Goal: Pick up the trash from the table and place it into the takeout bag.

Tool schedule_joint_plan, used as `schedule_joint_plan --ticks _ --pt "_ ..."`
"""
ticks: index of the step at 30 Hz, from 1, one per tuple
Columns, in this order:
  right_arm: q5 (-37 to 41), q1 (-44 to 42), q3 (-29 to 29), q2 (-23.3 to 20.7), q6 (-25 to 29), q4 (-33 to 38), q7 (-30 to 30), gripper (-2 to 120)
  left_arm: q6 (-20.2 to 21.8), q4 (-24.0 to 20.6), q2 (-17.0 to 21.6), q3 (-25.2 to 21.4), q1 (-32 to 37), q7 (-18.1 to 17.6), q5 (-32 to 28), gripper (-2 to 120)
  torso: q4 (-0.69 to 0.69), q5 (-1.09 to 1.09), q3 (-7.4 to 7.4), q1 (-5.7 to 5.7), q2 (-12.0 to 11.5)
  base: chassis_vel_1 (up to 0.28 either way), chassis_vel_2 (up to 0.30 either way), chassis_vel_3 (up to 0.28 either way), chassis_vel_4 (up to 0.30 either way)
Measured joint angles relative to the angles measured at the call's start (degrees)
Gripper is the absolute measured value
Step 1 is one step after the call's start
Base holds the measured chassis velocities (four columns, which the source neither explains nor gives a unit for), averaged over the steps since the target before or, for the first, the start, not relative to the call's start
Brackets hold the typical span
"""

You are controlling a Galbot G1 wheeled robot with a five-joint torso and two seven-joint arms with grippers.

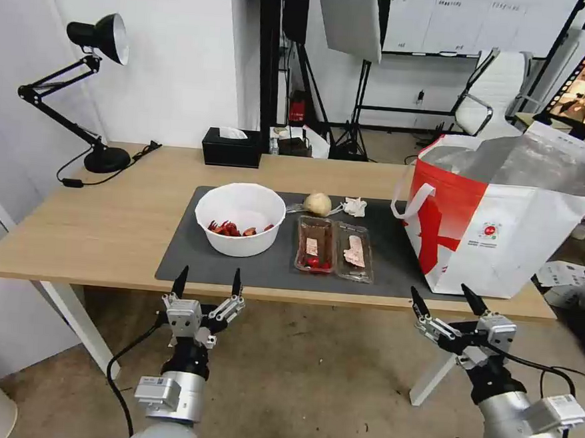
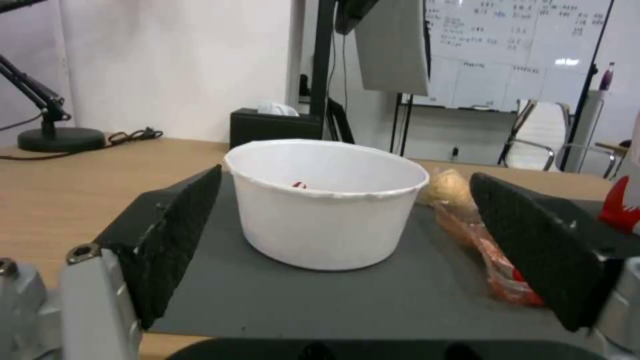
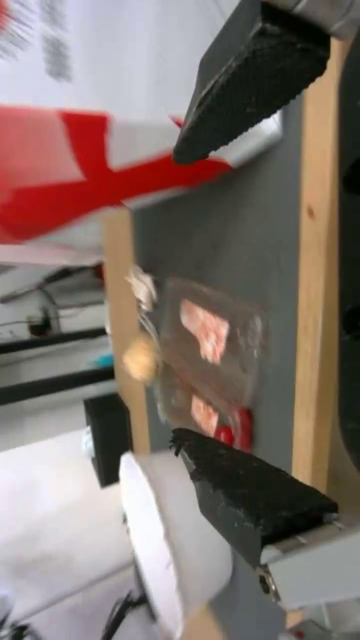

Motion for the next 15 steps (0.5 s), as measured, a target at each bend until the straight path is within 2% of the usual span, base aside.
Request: schedule_joint_plan --ticks 1,2,3,4,5,7,8,10,12,14,15 --pt "4.51 1.08 -0.63 -0.98 -2.08 0.25 1.83 100 0.27 -0.12 0.16 -0.23 0.02 0.01 -0.01 100 0.00 0.00 0.00 0.00 0.00 0.000 0.000 0.000 0.000" --pt "4.51 1.08 -0.63 -0.98 -2.08 0.25 1.83 100 0.27 -0.12 0.16 -0.23 0.02 0.01 -0.01 100 0.00 0.00 0.00 0.00 0.00 0.000 0.000 0.000 0.000" --pt "7.75 1.85 -1.03 -1.56 -3.38 0.43 3.07 100 0.37 -0.16 0.27 -0.31 0.02 0.02 -0.03 100 0.00 0.00 0.00 0.00 0.00 0.000 0.000 0.000 0.000" --pt "15.95 3.68 -1.98 -2.65 -5.87 0.94 6.49 100 0.53 -0.17 0.48 -0.48 0.02 0.03 -0.07 100 0.00 0.00 0.00 0.00 0.00 0.000 0.000 0.000 0.000" --pt "15.95 3.68 -1.98 -2.65 -5.87 0.94 6.49 100 0.53 -0.17 0.48 -0.48 0.02 0.03 -0.07 100 0.00 0.00 0.00 0.00 0.00 0.000 0.000 0.000 0.000" --pt "29.54 8.00 -4.14 -3.70 -8.73 1.64 13.08 100 0.64 -0.17 0.81 -0.74 0.04 0.04 -0.17 100 0.00 0.00 0.00 0.00 0.00 0.000 0.000 0.000 0.000" --pt "29.54 8.00 -4.14 -3.70 -8.73 1.64 13.08 100 0.64 -0.17 0.81 -0.74 0.04 0.04 -0.17 100 0.00 0.00 0.00 0.00 0.00 0.000 0.000 0.000 0.000" --pt "41.92 13.46 -6.99 -3.93 -9.84 1.68 20.35 100 0.74 -0.09 1.13 -1.12 0.03 0.01 -0.41 100 0.01 0.00 0.00 0.01 0.00 0.000 0.000 0.000 0.000" --pt "44.77 15.27 -8.09 -3.83 -9.88 1.42 22.66 100 0.79 -0.03 1.22 -1.20 0.02 0.00 -0.50 100 0.02 0.00 0.00 0.01 0.00 0.000 0.000 0.000 0.000" --pt "49.92 19.54 -11.59 -3.22 -9.74 0.13 29.21 100 0.98 0.16 1.40 -1.36 -0.02 -0.02 -0.65 100 0.01 0.00 0.00 0.00 0.00 0.000 0.000 0.000 0.000" --pt "49.92 19.54 -11.59 -3.22 -9.74 0.13 29.21 100 0.98 0.16 1.40 -1.36 -0.02 -0.02 -0.65 100 0.01 0.00 0.00 0.00 0.00 0.000 0.000 0.000 0.000"
